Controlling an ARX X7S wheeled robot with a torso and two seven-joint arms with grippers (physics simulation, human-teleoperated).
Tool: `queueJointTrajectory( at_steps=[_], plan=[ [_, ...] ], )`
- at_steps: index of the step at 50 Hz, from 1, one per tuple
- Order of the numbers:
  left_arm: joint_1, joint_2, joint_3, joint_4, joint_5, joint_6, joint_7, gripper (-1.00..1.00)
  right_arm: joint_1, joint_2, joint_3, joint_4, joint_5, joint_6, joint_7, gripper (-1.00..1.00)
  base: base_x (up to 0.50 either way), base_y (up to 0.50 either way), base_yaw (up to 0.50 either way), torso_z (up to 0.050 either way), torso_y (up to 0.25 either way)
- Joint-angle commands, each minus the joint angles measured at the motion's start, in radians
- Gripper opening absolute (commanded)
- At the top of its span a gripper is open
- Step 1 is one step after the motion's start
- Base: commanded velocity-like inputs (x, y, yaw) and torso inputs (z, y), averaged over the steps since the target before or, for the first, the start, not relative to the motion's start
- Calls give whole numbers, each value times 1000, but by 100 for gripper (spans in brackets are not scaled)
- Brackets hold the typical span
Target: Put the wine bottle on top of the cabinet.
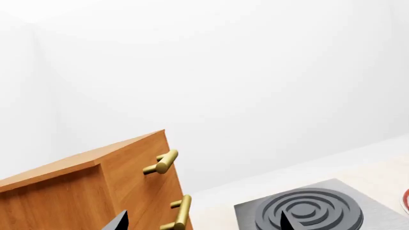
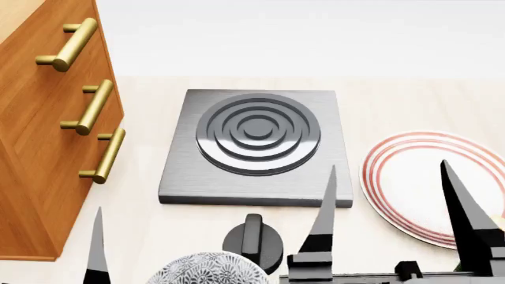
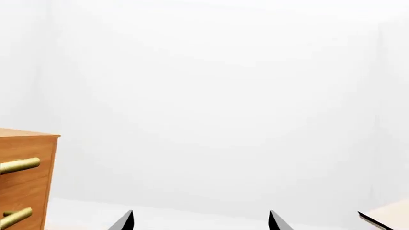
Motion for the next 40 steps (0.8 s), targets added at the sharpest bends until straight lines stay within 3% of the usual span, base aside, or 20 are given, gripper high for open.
queueJointTrajectory(
  at_steps=[1, 40],
  plan=[
    [4, 21, -30, 1, -31, 49, 34, 100, 13, 25, 134, 40, 10, 20, -11, 100, 0, 0, 0, 0, 0],
    [1, 6, -25, 2, -45, 46, 16, 100, -85, 26, 182, 268, -38, -148, -26, 100, 0, 0, 0, 0, 0]
  ],
)
